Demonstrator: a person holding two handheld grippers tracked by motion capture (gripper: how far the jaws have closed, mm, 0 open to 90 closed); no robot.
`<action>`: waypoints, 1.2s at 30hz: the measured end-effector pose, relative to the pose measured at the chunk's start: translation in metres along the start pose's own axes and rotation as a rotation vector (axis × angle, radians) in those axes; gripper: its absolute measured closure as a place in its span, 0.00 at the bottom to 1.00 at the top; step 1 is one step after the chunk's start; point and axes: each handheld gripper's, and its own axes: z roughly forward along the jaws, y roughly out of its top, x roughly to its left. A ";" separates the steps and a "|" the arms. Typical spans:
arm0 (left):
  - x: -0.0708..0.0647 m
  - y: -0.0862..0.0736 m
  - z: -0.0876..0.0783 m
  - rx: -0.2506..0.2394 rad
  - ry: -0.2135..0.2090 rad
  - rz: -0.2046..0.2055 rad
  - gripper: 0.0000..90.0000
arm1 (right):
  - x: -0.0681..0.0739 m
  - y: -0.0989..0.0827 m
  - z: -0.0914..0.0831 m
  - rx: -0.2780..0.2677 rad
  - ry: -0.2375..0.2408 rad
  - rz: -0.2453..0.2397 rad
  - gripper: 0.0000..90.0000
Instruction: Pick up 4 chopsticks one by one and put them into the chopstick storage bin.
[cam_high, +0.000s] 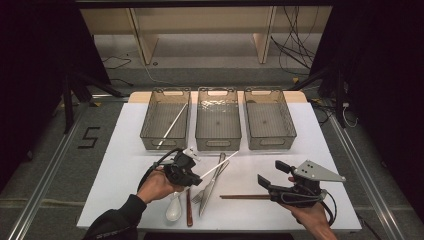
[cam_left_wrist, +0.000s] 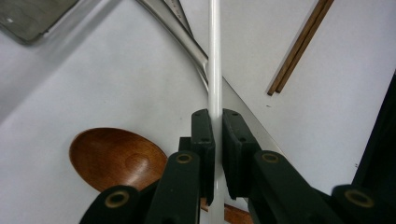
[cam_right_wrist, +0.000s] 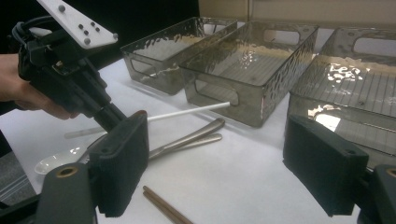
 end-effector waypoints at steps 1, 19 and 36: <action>0.000 0.000 -0.002 -0.010 0.000 -0.004 0.93 | 0.000 0.000 0.000 0.000 0.000 0.001 0.26; 0.021 -0.003 -0.024 -0.155 0.082 -0.067 0.93 | 0.000 0.000 0.000 0.002 -0.001 -0.002 0.26; 0.041 -0.011 -0.042 -0.235 0.130 -0.136 0.93 | 0.000 0.000 0.000 0.002 -0.002 -0.002 0.26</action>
